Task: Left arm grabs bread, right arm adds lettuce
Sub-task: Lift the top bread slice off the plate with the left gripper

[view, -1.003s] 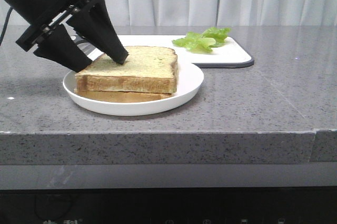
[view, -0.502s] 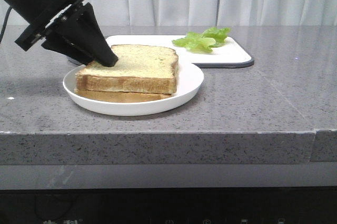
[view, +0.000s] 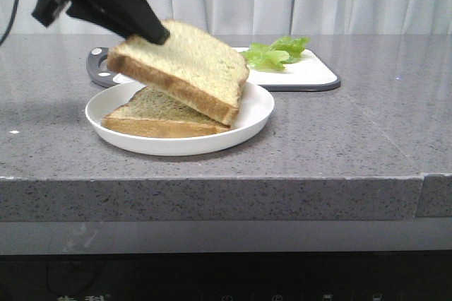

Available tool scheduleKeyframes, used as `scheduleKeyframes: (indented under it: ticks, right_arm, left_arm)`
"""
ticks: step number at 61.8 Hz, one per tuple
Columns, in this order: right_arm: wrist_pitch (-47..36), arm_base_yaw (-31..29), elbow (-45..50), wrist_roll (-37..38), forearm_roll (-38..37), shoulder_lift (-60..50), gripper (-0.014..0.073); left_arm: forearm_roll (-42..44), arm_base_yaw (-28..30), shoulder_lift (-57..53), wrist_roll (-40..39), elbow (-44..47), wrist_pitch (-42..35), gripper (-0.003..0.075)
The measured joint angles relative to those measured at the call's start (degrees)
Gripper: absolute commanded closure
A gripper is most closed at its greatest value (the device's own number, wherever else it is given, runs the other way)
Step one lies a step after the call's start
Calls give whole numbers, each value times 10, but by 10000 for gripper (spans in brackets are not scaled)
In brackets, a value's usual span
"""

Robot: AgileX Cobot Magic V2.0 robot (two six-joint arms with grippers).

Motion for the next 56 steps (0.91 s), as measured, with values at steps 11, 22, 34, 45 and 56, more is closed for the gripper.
scheduleKeyframes:
  ticks: [11,22,34,45,56]
  right_arm:
    - [-4,0,0,0,0,0,198]
    - [-12,0,0,0,0,0,198]
    - [-30,0,0,0,26,3,198]
    - [-61,0,-9,-8,70,64,198]
    - [-94,0,-76,-22,83,195,198]
  left_arm:
    - [-2,26,-72,0,5,13,741]
    - [-5,75,-162,0,59,21,741]
    - [-4,141,-246,6,151,22,741]
    - [-2,151,-282,15,193,18,741]
    - [-4,151,-285,15,194,15,741]
